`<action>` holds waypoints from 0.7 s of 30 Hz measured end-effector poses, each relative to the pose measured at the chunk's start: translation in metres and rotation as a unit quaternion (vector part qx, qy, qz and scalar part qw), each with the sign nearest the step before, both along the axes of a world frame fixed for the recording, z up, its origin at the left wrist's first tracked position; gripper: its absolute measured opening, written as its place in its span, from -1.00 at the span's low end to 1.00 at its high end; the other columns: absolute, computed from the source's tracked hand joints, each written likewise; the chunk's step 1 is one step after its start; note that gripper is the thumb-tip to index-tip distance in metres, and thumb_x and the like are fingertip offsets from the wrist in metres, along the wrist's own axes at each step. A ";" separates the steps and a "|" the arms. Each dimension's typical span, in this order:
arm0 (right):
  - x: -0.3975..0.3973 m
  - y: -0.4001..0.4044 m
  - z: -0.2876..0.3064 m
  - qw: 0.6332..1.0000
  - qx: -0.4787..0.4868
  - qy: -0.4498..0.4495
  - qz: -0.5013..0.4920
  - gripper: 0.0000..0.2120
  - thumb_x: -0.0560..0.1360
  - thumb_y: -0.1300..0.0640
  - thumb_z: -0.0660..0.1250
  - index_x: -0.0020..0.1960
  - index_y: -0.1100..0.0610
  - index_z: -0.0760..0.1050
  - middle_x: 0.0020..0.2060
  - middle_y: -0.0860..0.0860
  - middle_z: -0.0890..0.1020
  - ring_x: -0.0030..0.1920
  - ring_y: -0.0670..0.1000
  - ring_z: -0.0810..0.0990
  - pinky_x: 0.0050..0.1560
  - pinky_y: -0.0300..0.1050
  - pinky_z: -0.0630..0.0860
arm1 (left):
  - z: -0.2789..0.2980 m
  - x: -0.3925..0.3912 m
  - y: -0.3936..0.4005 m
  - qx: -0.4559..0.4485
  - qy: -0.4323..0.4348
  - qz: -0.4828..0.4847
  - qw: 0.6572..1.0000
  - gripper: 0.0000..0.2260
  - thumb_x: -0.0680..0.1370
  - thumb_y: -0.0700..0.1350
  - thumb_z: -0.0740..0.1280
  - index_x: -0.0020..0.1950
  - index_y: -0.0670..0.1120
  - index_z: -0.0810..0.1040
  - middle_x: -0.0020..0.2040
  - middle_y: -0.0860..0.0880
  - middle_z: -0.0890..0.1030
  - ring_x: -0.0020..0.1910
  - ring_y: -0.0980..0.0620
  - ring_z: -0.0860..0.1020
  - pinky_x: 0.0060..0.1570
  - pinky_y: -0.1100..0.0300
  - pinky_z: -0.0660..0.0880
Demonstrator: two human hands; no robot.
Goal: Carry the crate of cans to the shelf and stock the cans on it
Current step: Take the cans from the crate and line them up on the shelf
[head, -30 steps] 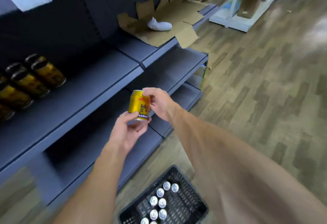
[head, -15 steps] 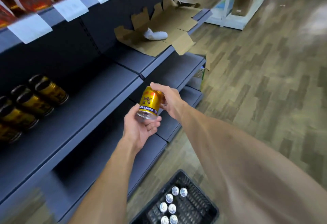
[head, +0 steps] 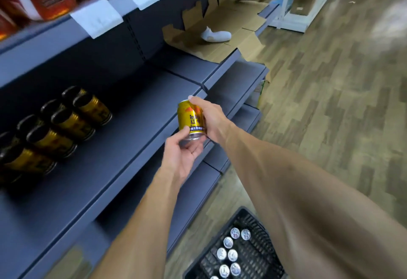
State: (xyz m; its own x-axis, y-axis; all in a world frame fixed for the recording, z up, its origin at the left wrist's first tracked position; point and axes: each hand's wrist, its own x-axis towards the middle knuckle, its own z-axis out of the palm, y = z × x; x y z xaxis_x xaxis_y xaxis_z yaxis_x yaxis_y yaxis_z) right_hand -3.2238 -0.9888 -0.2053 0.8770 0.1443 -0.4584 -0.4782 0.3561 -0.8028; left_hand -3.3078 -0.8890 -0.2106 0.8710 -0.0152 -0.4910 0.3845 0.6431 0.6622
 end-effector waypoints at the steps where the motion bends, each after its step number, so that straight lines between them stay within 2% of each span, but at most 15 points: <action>1: -0.001 0.014 0.002 1.000 0.000 0.000 0.004 -0.61 0.37 0.02 0.57 0.05 0.24 0.57 -0.11 0.24 0.66 -0.19 0.21 0.68 0.00 0.25 0.64 | -0.002 0.000 0.009 0.004 -0.004 0.017 1.000 -0.66 0.57 -0.20 0.30 0.32 -0.29 0.46 0.10 -0.26 0.63 0.02 -0.15 0.63 0.07 0.09 0.54; 3: -0.003 0.039 0.007 1.000 -0.012 -0.007 0.012 -0.60 0.37 0.01 0.57 0.02 0.26 0.56 -0.16 0.22 0.65 -0.24 0.19 0.67 -0.05 0.21 0.66 | -0.003 0.001 0.028 0.024 -0.011 0.043 0.999 -0.66 0.56 -0.25 0.29 0.32 -0.31 0.45 0.05 -0.24 0.64 0.01 -0.12 0.63 0.10 0.12 0.53; 6: -0.007 0.072 0.012 0.998 -0.037 -0.027 0.040 -0.63 0.39 -0.02 0.55 -0.01 0.25 0.58 -0.20 0.18 0.65 -0.26 0.15 0.66 -0.07 0.13 0.67 | -0.005 0.001 0.064 0.076 -0.001 0.053 0.996 -0.66 0.53 -0.24 0.30 0.30 -0.28 0.48 0.09 -0.24 0.64 0.04 -0.10 0.64 0.00 0.17 0.53; 9: -0.013 0.106 0.007 0.994 -0.065 -0.056 0.071 -0.63 0.35 -0.07 0.56 -0.03 0.20 0.65 -0.10 0.19 0.70 -0.13 0.20 0.71 0.02 0.17 0.66 | -0.006 -0.004 0.099 0.196 0.021 0.052 0.979 -0.64 0.50 -0.17 0.32 0.27 -0.28 0.52 0.02 -0.21 0.67 -0.13 -0.03 0.64 -0.21 0.22 0.49; 11: -0.018 0.127 0.002 0.991 -0.079 -0.066 0.087 -0.69 0.39 -0.07 0.55 -0.08 0.16 0.65 -0.11 0.17 0.71 -0.14 0.16 0.72 -0.02 0.08 0.67 | -0.005 -0.012 0.118 0.291 0.036 0.042 0.955 -0.66 0.49 -0.09 0.35 0.21 -0.22 0.55 -0.05 -0.14 0.70 -0.22 0.01 0.64 -0.32 0.22 0.41; 13: -0.023 0.147 0.001 0.992 -0.061 -0.061 0.091 -0.74 0.43 -0.02 0.54 -0.10 0.18 0.63 -0.16 0.16 0.71 -0.19 0.12 0.71 -0.05 0.05 0.68 | -0.002 -0.022 0.137 0.369 0.039 0.050 0.927 -0.75 0.48 0.03 0.39 0.06 -0.10 0.58 -0.11 -0.08 0.71 -0.20 0.01 0.63 -0.33 0.21 0.39; 15: -0.026 0.168 0.001 0.990 -0.035 -0.072 0.117 -0.70 0.40 0.00 0.56 -0.05 0.22 0.64 -0.10 0.19 0.71 -0.11 0.17 0.71 0.02 0.15 0.66 | 0.002 -0.032 0.162 0.447 0.038 0.062 0.892 -0.74 0.45 0.16 0.42 -0.07 0.00 0.59 -0.17 -0.01 0.67 -0.19 0.03 0.60 -0.28 0.19 0.41; 16: -0.030 0.179 0.003 0.985 -0.040 -0.084 0.144 -0.70 0.40 0.00 0.56 -0.04 0.21 0.64 -0.07 0.20 0.71 -0.06 0.18 0.72 0.01 0.13 0.66 | 0.003 -0.038 0.176 0.471 0.038 0.066 0.879 -0.71 0.43 0.22 0.43 -0.08 0.01 0.61 -0.18 0.03 0.65 -0.19 0.07 0.59 -0.26 0.20 0.43; 19: -0.050 0.213 0.009 0.972 -0.042 -0.110 0.205 -0.85 0.47 0.10 0.50 -0.02 0.14 0.63 -0.05 0.12 0.72 -0.04 0.07 0.72 -0.12 -0.11 0.66 | 0.007 -0.060 0.215 0.512 0.041 0.073 0.855 -0.70 0.42 0.21 0.46 -0.04 0.01 0.66 -0.16 0.04 0.65 -0.23 0.16 0.55 -0.30 0.33 0.41; 21: -0.062 0.234 0.013 0.968 -0.033 -0.126 0.217 -0.84 0.48 0.12 0.49 0.04 0.13 0.63 -0.02 0.07 0.72 -0.03 -0.01 0.70 -0.13 -0.19 0.62 | 0.010 -0.073 0.237 0.523 0.056 0.093 0.845 -0.73 0.38 0.16 0.51 -0.05 0.02 0.66 -0.11 0.03 0.66 -0.20 0.17 0.56 -0.22 0.32 0.43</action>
State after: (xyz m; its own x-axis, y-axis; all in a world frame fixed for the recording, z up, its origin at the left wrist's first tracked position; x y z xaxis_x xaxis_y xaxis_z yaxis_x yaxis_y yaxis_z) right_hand -3.2859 -0.7551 -0.1924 0.8259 0.5009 -0.2587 -0.3570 0.1095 -0.9277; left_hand -3.3804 -0.6516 -0.2003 0.7573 0.6111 -0.2303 0.4390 -0.2154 0.8723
